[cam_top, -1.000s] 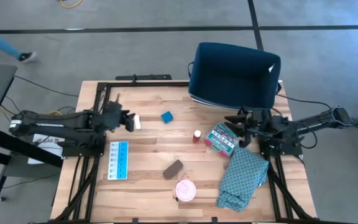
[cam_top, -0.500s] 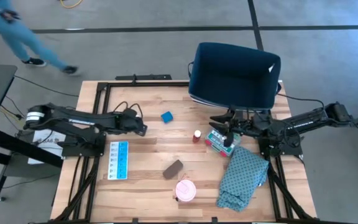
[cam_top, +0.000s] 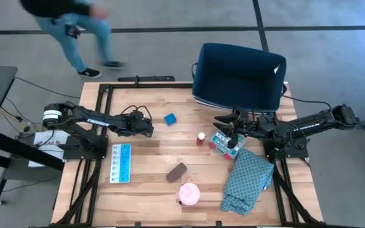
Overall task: Pick & place medical supplies in basket/bin
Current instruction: Put the white gauze into the white bin
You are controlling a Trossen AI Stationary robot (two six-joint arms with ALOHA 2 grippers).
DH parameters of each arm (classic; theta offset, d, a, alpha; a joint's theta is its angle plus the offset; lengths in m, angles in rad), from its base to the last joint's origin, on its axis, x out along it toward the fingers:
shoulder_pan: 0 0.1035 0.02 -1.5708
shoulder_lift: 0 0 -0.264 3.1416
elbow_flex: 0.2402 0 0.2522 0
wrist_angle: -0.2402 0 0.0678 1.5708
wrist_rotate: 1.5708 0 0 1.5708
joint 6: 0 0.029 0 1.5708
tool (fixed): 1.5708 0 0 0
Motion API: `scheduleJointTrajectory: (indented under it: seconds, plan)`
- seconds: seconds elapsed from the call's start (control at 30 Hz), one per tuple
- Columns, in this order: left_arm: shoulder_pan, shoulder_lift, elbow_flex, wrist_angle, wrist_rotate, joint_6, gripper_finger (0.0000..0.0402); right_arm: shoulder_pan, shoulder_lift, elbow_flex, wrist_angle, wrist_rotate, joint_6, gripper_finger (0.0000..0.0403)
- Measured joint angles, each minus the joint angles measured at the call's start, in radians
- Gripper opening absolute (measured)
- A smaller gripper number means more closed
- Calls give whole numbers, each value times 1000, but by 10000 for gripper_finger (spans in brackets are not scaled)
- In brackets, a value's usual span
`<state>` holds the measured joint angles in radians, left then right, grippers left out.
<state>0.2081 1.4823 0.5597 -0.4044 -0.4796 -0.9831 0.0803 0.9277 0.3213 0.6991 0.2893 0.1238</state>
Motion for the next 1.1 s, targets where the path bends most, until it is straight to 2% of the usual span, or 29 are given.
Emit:
scheduleJointTrajectory:
  seconds: [0.13,0.27,0.37,0.5,0.57,0.63,0.77,0.9,1.1]
  plan:
    - [-8,2,-3,30,-2,53,132,0,-1,0,13,0,-1,127]
    - [-36,-26,-9,96,6,95,70,0,-1,0,18,0,-1,127]
    - [-68,-69,-8,221,29,144,29,0,-1,0,20,0,-1,127]
    - [-119,-113,61,464,64,276,26,0,0,0,36,0,-1,127]
    - [-143,-115,161,524,60,381,26,0,7,0,60,0,-1,127]
    - [-155,-101,290,508,57,502,26,0,15,0,65,0,-1,127]
    - [-150,-9,617,385,29,738,28,0,31,0,65,0,-1,127]
    - [-106,161,960,182,31,861,28,8,31,0,65,0,12,127]
    - [-20,487,1410,-53,38,906,44,43,12,0,63,-48,25,127]
